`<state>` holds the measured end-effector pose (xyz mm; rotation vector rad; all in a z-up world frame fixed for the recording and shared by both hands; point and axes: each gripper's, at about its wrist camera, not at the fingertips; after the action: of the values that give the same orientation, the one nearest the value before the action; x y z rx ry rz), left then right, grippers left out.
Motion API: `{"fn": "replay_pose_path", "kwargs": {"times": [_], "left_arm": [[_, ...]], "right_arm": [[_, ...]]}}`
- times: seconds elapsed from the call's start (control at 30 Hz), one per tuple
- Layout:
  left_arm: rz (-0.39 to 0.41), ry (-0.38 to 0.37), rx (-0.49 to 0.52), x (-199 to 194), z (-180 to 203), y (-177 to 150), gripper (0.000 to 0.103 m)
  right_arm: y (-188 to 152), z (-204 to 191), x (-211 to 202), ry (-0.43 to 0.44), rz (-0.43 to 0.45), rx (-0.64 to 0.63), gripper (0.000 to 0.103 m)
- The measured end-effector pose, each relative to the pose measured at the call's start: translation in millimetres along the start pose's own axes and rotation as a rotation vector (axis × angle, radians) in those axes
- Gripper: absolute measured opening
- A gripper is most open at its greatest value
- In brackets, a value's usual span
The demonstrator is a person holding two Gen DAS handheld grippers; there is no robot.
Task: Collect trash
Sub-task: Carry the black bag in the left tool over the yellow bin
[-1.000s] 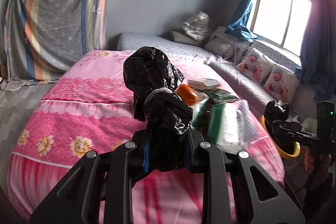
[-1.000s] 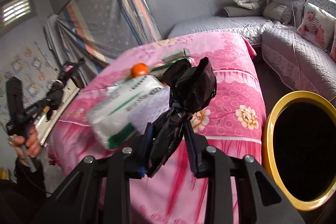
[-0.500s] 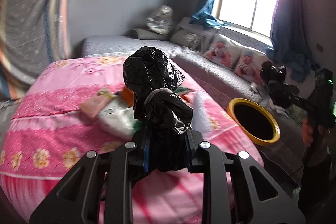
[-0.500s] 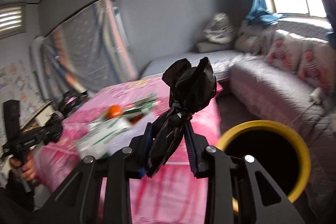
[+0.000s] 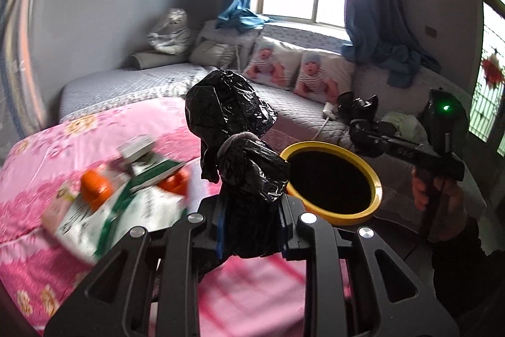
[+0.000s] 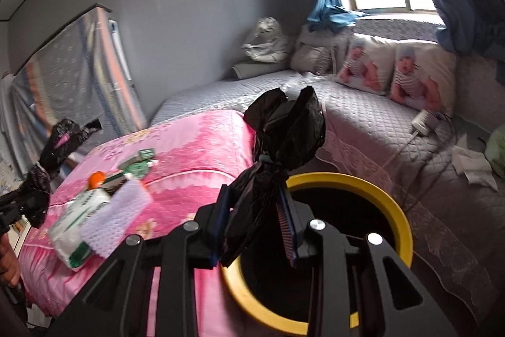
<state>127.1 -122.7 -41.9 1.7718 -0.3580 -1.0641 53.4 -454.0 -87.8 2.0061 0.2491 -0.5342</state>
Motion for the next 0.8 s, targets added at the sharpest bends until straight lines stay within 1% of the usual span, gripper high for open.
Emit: {"fn": "replay_pose_path", "kwargs": {"times": [0.1,0.23,0.37,0.5,0.6,0.8], "left_arm": [[-0.005,-0.038,0.019,20,8,14,0.023],[-0.022,-0.069,0.050,53,26,29,0.023],[-0.056,-0.128,0.061,94,42,41,0.023],[-0.078,-0.157,0.075,137,58,55,0.023],[-0.117,-0.178,0.068,169,67,62,0.023],[-0.185,-0.206,0.068,218,84,63,0.024]], "right_arm": [[-2,17,4,-0.034,0.000,0.027,0.028],[-6,36,8,-0.067,-0.016,0.071,0.028],[-10,52,13,-0.106,-0.035,0.102,0.028],[-18,65,16,-0.123,-0.063,0.133,0.029],[-22,73,20,-0.135,-0.091,0.150,0.029],[-30,89,32,-0.162,-0.151,0.189,0.029]]}}
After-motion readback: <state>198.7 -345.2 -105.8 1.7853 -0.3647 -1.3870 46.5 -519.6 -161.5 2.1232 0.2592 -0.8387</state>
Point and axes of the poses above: each gripper's, at about its wrist camera, not at the fingertips, and x roughly the way its jaws point, z to its right, y to its top, and after that the axes turned 14 degrees about x, right-handed
